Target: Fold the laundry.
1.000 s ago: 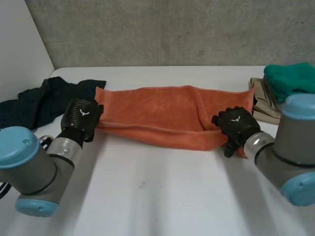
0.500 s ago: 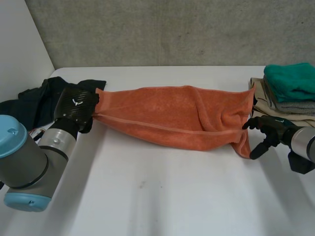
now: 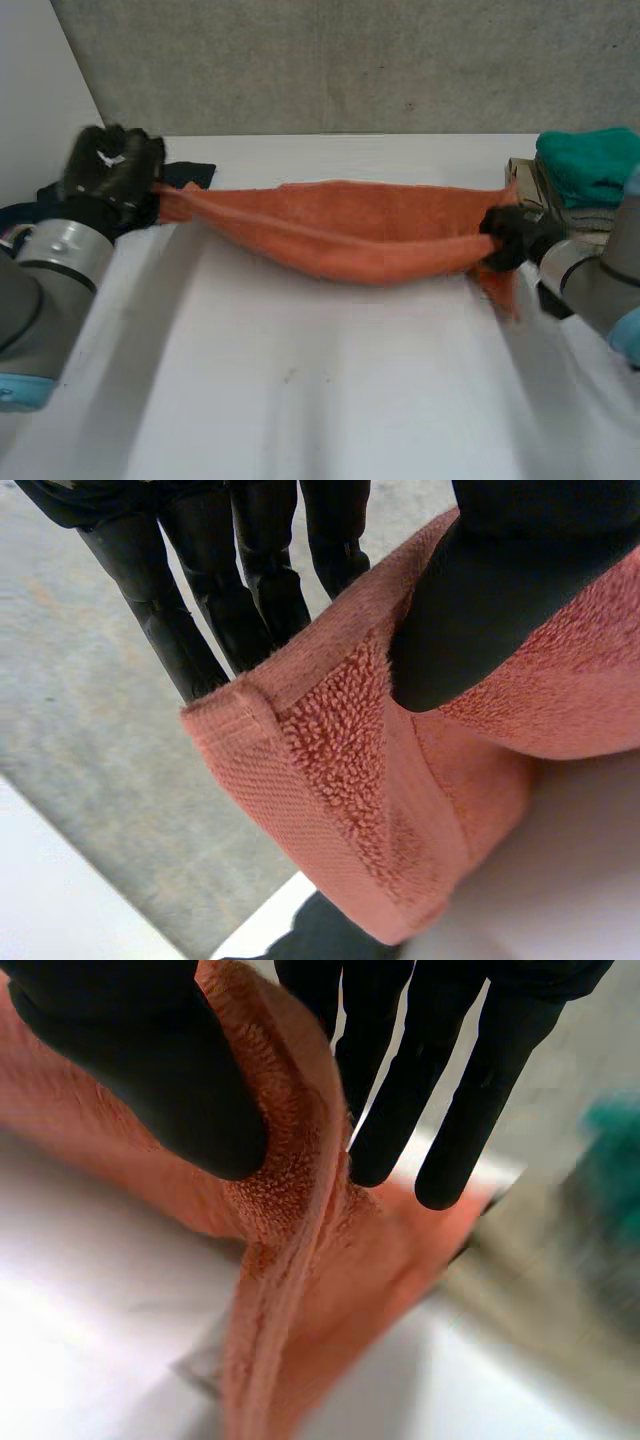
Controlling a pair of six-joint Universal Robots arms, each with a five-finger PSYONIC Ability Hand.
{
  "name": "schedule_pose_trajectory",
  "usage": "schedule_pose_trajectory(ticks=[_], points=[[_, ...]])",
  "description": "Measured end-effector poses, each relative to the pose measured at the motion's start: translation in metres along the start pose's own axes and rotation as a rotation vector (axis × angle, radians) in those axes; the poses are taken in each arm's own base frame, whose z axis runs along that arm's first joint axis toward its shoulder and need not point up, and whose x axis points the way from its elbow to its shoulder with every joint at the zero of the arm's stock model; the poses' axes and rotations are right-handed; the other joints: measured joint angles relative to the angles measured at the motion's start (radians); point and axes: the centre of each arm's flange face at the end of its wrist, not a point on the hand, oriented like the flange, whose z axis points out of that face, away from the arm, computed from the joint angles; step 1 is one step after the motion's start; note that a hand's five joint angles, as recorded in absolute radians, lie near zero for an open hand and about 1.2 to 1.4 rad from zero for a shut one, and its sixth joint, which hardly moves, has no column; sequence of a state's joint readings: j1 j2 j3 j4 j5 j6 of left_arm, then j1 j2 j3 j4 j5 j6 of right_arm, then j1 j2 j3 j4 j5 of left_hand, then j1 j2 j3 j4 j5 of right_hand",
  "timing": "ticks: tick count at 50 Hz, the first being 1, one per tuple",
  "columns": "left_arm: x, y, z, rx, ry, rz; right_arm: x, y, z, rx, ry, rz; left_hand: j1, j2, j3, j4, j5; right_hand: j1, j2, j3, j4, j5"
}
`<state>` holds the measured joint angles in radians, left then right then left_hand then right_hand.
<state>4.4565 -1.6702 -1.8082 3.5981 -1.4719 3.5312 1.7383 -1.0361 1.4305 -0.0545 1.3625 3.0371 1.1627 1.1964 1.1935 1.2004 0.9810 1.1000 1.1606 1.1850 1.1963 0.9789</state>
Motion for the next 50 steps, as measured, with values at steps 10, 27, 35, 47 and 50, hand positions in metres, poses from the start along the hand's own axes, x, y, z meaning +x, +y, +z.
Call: schedule_pose_trajectory(ticks=[10,27,35,47,50], points=[[-0.044,-0.052,-0.023,-0.016,-0.076,0.012,-0.003,-0.097,-0.076,0.218,0.141,-0.649,0.000,0.002,0.000,0.000,0.000,0.000,0.016,0.002,0.000,0.022],[-0.035,0.000,-0.017,-0.395,0.050,-0.034,-0.014,-0.095,-0.090,-0.054,0.007,-0.828,0.000,0.002,0.001,0.000,0.004,0.000,0.018,0.006,0.001,0.042],[-0.016,0.023,0.055,-0.272,0.063,-0.017,-0.012,-0.081,-0.027,-0.015,0.063,-0.854,0.000,0.002,0.001,0.000,0.004,0.000,0.018,0.006,0.001,0.042],[-0.059,-0.075,0.143,0.480,-0.265,0.050,-0.018,-0.206,0.000,0.884,0.472,-0.720,0.000,0.003,0.001,0.000,0.004,0.000,0.019,0.006,0.004,0.043],[-0.064,-0.084,0.143,0.553,-0.318,0.048,-0.019,-0.217,-0.006,0.987,0.493,-0.694,0.000,0.003,0.001,0.000,0.011,0.000,0.019,0.006,0.004,0.043]])
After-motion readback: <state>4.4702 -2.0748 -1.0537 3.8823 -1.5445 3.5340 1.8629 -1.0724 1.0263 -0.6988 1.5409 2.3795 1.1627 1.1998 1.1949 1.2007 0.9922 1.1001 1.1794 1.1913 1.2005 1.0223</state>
